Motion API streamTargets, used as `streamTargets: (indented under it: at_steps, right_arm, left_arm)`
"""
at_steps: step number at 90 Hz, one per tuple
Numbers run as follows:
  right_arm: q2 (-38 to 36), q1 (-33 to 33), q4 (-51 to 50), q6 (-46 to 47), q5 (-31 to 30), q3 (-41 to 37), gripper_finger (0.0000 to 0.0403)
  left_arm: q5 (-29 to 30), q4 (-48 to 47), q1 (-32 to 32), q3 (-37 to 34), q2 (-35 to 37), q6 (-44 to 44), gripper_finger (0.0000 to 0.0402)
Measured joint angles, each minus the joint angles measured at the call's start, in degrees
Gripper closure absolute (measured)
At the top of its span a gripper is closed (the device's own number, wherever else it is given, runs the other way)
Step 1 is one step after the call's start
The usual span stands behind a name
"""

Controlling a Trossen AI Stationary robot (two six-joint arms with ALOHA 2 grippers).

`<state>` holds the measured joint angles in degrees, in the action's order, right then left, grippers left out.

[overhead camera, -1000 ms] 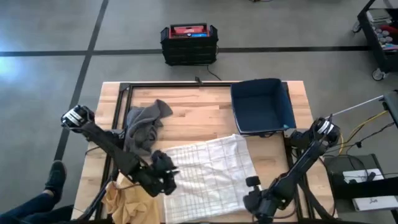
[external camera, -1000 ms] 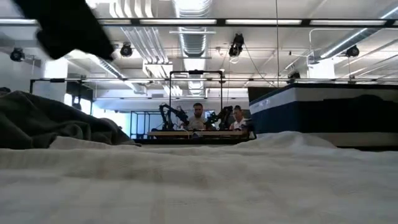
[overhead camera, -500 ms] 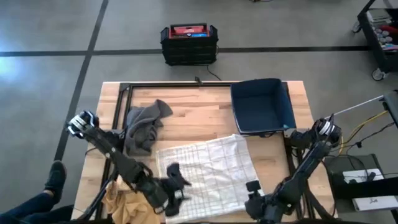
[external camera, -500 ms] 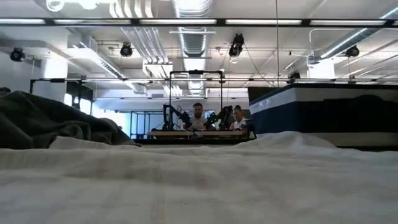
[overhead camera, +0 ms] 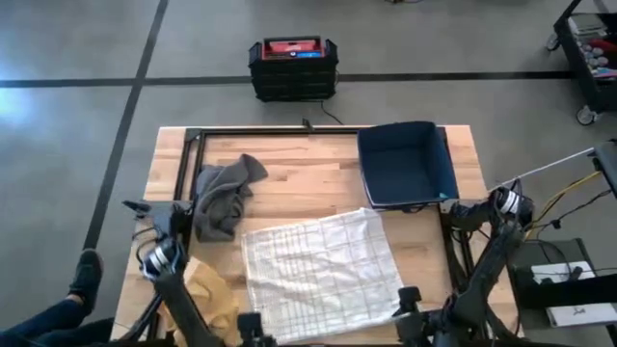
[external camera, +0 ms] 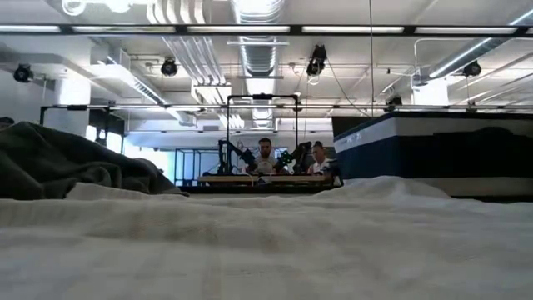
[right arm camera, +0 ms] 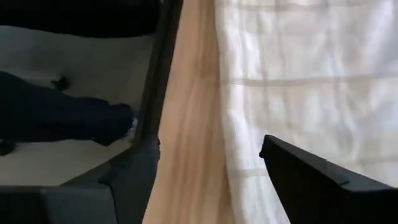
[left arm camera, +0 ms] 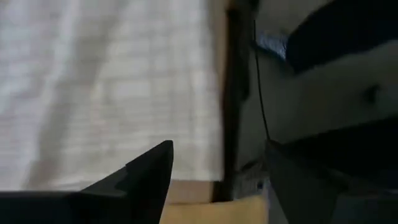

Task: Fold towel
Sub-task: Fold the white towel

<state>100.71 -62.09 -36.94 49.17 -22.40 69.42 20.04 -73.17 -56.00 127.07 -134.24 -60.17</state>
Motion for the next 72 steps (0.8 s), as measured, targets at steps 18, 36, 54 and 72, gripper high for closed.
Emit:
streamTargets:
  at_steps: [18, 36, 54, 72]
  right_arm:
    - [2.73, 0.07, -0.17, -0.16, -1.23, -0.05, 0.0154]
    - [5.84, -0.32, -0.08, 0.41, -2.06, -0.07, 0.0164]
    - [6.86, -0.53, -0.06, 0.43, -2.23, -0.1, 0.0173]
    - [7.67, -0.83, -0.5, -0.92, -2.79, -0.44, 0.018]
  left_arm:
    - [0.09, -0.26, 0.03, 2.65, -5.39, 0.57, 0.0183]
    - [0.36, -0.73, 1.68, 0.4, -6.9, 0.93, 0.0184]
    - [0.14, 3.47, 1.78, -4.6, -6.76, 0.88, 0.0193]
    - [0.33, 5.11, 1.81, -7.25, -6.23, -0.99, 0.021]
